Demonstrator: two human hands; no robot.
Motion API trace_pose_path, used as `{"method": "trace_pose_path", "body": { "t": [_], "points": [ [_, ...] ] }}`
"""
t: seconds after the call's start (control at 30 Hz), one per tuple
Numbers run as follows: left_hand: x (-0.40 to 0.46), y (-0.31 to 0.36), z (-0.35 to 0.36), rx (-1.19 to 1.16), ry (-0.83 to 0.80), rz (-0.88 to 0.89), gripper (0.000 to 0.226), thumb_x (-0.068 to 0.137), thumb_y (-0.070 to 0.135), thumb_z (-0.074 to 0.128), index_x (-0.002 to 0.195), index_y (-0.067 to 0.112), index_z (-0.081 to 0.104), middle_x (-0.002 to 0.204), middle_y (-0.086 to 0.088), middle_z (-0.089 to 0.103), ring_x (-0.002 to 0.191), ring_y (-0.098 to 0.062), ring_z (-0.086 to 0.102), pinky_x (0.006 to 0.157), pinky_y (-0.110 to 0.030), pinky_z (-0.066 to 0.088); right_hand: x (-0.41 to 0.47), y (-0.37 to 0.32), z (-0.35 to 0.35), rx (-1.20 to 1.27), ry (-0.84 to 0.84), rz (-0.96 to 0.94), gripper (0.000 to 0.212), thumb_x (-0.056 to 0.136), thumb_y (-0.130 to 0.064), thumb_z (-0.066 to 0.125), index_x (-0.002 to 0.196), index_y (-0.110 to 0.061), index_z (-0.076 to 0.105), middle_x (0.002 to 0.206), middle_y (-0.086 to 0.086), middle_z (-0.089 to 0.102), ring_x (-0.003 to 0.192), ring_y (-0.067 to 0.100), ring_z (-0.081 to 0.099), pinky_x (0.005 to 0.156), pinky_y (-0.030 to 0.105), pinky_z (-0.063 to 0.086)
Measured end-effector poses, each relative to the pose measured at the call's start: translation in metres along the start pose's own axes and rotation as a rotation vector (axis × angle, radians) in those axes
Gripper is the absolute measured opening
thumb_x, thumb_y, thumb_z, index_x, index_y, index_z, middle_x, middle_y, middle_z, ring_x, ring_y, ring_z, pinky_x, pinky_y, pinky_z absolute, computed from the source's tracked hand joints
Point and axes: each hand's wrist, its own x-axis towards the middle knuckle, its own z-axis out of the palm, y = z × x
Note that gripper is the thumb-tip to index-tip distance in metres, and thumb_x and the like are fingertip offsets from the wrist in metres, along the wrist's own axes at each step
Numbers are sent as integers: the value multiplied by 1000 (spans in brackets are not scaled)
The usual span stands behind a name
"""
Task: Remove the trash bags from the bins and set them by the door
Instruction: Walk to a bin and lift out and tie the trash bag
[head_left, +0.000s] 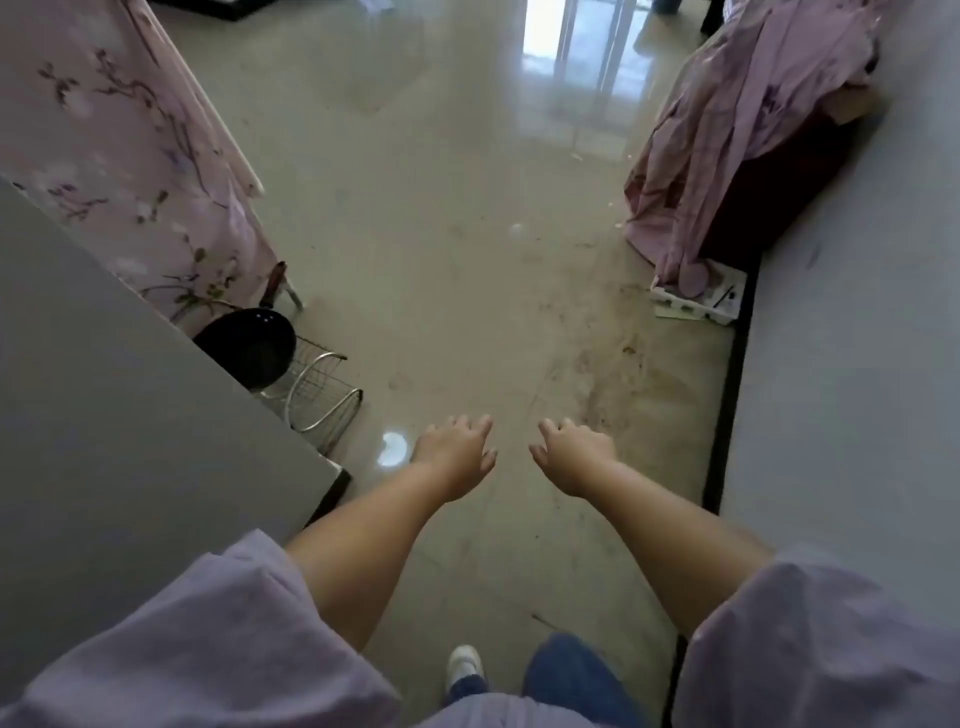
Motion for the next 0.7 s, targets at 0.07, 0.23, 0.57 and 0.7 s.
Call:
{"method": "trace_pose_path", "body": {
  "t": [0.07, 0.23, 0.57, 0.7],
  "points": [
    [11, 1, -1, -11, -26, -5, 53, 97, 42, 34, 143, 17, 28, 138, -14, 45, 126, -32, 44, 98, -41, 37, 8, 5, -2, -10, -35, 13, 49, 99, -45, 26, 138, -17, 33, 137, 12, 46, 121, 32, 50, 90, 40, 44],
    [58, 3, -17, -1, -38, 24, 48, 97, 43, 34, 137, 16, 36, 134, -13, 49, 124, -31, 45, 97, -41, 38, 52, 31, -20, -19, -60, 18, 48, 99, -46, 26, 137, -18, 33, 136, 11, 47, 119, 32, 52, 87, 41, 44],
    [215, 25, -98, -104, -8, -112, 45, 97, 43, 33, 130, 14, 44, 131, -12, 53, 121, -30, 49, 95, -40, 40, 196, 108, -121, -64, -75, -66, 50, 98, -47, 25, 138, -18, 33, 136, 11, 46, 120, 32, 52, 89, 42, 44],
    [272, 19, -131, -193, 8, -174, 47, 97, 43, 32, 134, 15, 41, 133, -12, 52, 123, -30, 49, 97, -41, 40, 262, 122, -162, -106, -90, -97, 50, 98, -47, 25, 138, -18, 33, 136, 11, 47, 119, 32, 52, 88, 41, 44]
  ]
}}
